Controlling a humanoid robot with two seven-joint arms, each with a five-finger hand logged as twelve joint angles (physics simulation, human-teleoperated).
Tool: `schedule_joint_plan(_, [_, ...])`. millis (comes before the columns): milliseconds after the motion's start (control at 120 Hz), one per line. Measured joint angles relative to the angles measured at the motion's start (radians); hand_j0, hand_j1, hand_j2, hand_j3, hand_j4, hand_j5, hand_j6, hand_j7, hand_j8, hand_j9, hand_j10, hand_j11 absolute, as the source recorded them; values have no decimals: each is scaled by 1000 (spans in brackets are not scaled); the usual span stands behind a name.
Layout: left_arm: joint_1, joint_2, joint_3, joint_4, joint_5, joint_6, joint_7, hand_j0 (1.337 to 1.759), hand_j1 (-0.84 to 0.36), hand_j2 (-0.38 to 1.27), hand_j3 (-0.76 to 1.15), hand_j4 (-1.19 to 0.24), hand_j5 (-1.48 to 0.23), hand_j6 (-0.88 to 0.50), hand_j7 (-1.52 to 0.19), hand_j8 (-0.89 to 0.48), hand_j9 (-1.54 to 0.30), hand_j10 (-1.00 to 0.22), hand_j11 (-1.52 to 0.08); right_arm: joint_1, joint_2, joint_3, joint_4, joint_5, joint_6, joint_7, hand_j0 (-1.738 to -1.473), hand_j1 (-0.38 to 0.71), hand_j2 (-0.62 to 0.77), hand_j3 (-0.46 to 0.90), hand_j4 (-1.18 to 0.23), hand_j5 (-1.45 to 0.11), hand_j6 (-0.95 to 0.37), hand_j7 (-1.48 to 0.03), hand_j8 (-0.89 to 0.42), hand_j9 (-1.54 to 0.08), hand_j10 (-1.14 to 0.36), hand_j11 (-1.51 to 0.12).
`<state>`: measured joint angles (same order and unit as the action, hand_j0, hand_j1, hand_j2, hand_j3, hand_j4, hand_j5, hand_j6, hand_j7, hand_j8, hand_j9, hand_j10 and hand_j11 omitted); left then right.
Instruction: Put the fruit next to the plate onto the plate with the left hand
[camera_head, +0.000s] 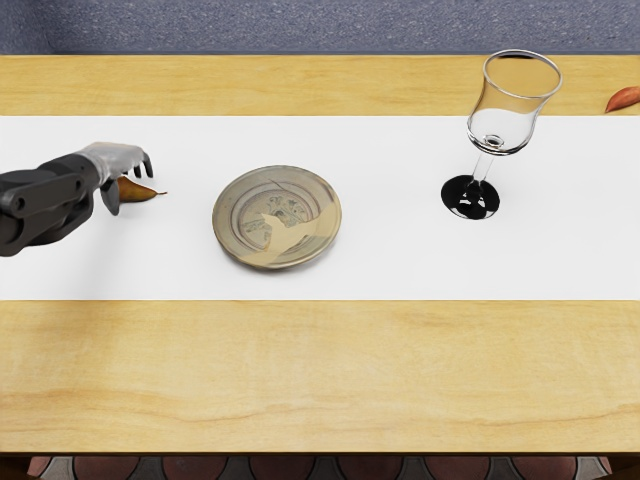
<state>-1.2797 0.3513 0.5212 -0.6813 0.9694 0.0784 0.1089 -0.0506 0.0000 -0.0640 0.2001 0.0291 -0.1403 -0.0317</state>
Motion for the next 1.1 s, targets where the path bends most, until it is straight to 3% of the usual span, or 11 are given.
schedule_joint_plan(208, [0,0,0,0,0,-1,0,1658,-158,87,0,-426,-552,-426,-552,-426,-551,-425,-551,0,0,0,0,0,0,0,-1658,-314,-6,0,-29,-38,-30,-38,-29,-38,-29,-38])
schedule_joint_plan(575, [-3,1,-1,0,0,-11,0,1658,-301,126,0,-551,-708,-551,-708,-534,-712,-548,-712,0,0,0,0,0,0,0,-1658,-314,-6,0,-29,-38,-30,-38,-29,-38,-29,-38])
schedule_joint_plan(783, [2,0,0,-5,3,-14,0,1655,-337,186,0,-629,-766,-572,-786,-525,-804,-610,-803,0,0,0,0,0,0,0,-1658,-314,-6,0,-29,-38,-30,-38,-29,-38,-29,-38])
schedule_joint_plan(842, [2,0,0,-6,3,-14,1,1659,-333,207,-70,-634,-780,-572,-802,-528,-824,-614,-826,0,0,0,0,0,0,0,-1658,-314,-6,0,-29,-38,-30,-38,-29,-38,-29,-38])
schedule_joint_plan(992, [2,0,-1,-9,7,-26,2,1667,-287,24,-43,-625,-845,-551,-866,-501,-894,-576,-901,0,0,0,0,0,0,0,-1658,-314,-6,0,-29,-38,-30,-38,-29,-38,-29,-38])
schedule_joint_plan(1100, [1,2,-1,-10,9,-34,2,1663,-269,-15,-83,-588,-916,-552,-837,-464,-969,-563,-984,0,0,0,0,0,0,0,-1658,-314,-6,0,-29,-38,-30,-38,-29,-38,-29,-38])
